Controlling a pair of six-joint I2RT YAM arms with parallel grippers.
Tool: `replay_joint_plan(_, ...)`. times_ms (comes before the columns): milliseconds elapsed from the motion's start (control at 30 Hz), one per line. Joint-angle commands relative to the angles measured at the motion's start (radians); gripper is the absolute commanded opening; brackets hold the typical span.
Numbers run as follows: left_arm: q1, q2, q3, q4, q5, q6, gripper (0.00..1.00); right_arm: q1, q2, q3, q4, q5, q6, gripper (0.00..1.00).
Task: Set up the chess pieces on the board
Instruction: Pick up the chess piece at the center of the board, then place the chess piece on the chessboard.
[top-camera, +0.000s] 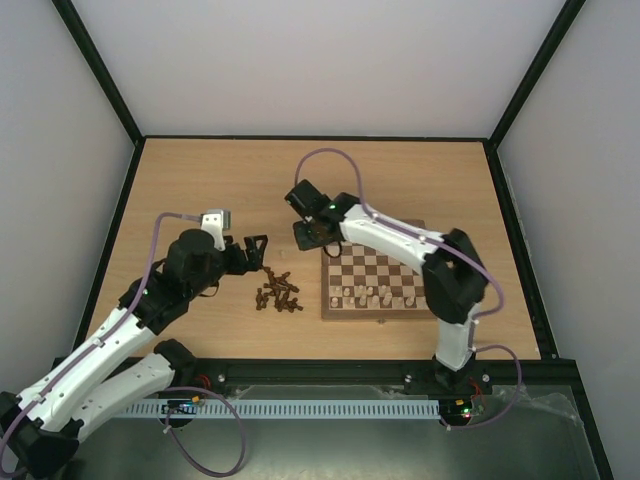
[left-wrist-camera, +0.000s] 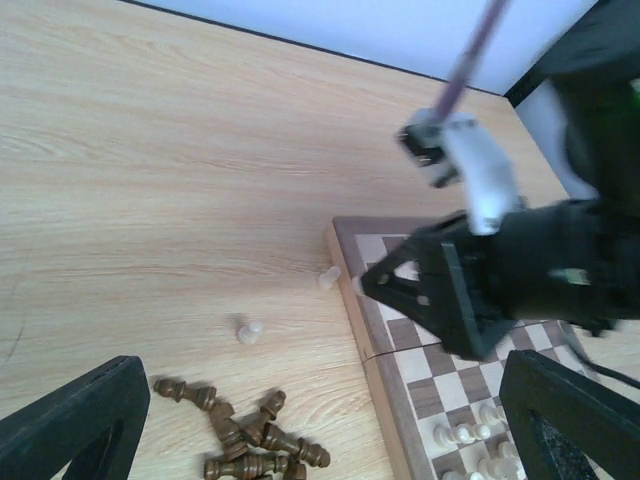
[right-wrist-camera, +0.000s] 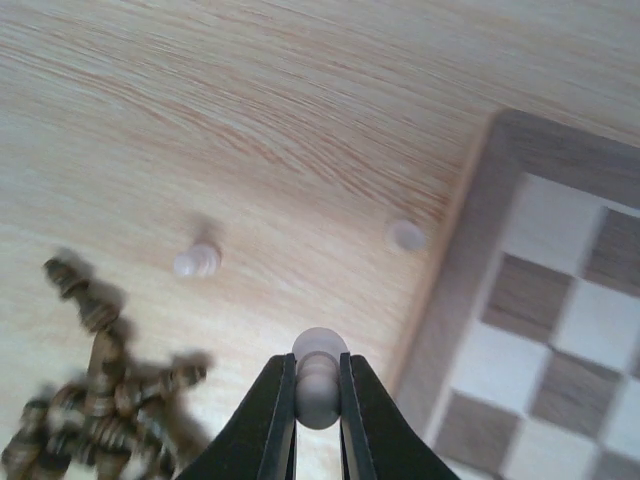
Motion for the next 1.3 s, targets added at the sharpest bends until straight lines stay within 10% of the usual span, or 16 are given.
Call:
replay_joint_plan(0,0.006,0.026,0.046,0.036,0.019,0.006,1.0,0.002,-0.178,-0.121,-0.048,0.055,0.017,0.06)
replay_joint_plan(567,-0.002,0.118,0.037,0.142,0.102,-0.005,0.99,-0.134,-0.753,-0.497,-0.215,0.166,0.127,0.07)
replay_joint_plan(1267,-0.007,0.15,-0.007,0.235,0.199,-0.012,0.99,-0.179,-0.743,-0.705,-0.231,0.105,0.309,0.06)
